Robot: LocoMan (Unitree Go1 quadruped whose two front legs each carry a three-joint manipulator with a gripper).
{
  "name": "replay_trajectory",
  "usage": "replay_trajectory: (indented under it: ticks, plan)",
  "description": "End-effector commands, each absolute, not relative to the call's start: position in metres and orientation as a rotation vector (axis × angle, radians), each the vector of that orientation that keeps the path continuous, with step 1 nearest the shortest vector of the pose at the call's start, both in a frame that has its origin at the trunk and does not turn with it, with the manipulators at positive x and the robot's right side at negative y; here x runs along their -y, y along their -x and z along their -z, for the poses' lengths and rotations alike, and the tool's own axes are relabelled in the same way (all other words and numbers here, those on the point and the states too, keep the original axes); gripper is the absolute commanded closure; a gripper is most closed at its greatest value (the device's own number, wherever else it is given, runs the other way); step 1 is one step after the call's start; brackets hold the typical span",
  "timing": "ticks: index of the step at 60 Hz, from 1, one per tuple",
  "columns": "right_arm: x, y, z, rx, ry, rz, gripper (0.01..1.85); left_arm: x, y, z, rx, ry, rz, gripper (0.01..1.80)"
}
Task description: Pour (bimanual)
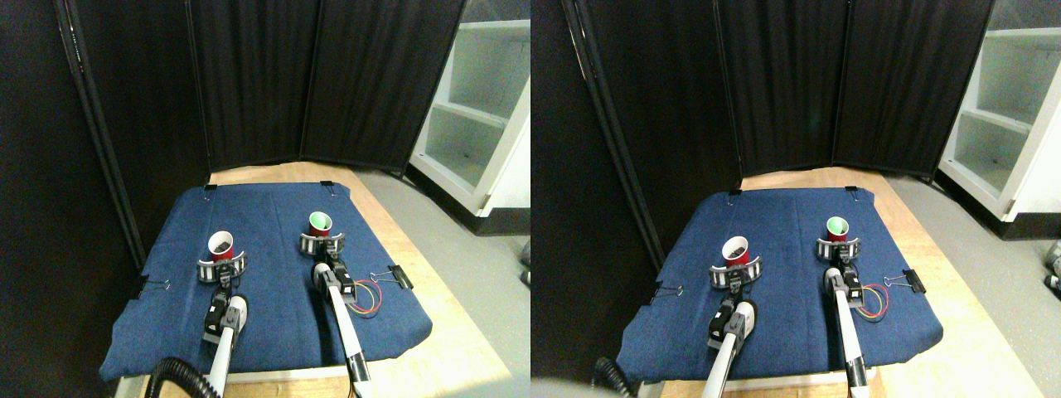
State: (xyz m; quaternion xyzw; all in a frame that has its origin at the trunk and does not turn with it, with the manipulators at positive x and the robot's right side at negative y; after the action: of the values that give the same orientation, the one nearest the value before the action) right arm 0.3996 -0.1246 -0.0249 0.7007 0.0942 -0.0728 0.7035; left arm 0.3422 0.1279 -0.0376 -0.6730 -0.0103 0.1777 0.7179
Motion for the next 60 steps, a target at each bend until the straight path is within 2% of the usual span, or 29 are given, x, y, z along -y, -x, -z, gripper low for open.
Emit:
replay_trajectory:
  ticks: [1,9,18,30,35,46,51,60]
  plan:
    - [0.123,-0.403,0.016,-0.183,-1.540,0.123,0.56,-0.125,-0.347,0.040,0.013,1.484,-0.382,0.50]
    - [0.123,-0.405,0.018,-0.181,-1.545,0.118,0.61,-0.125,-0.349,0.042,0.014,1.469,-0.390,0.56]
    - [0.121,-0.411,0.021,-0.222,-1.567,0.110,0.56,-0.127,-0.351,0.045,0.006,1.464,-0.387,0.58]
    - [0.119,-0.420,0.023,-0.209,-1.607,0.104,0.52,-0.128,-0.352,0.043,0.004,1.463,-0.396,0.58]
    - [0.122,-0.427,0.026,-0.191,-1.629,0.133,0.60,-0.128,-0.353,0.043,0.009,1.463,-0.405,0.60]
    - [0.124,-0.433,0.035,-0.196,-1.603,0.154,0.59,-0.129,-0.356,0.044,0.010,1.451,-0.397,0.61]
    - [0.123,-0.434,0.038,-0.205,-1.615,0.144,0.54,-0.130,-0.358,0.045,0.020,1.430,-0.403,0.71]
    - [0.122,-0.436,0.038,-0.208,-1.595,0.128,0.52,-0.132,-0.360,0.047,0.023,1.421,-0.413,0.76]
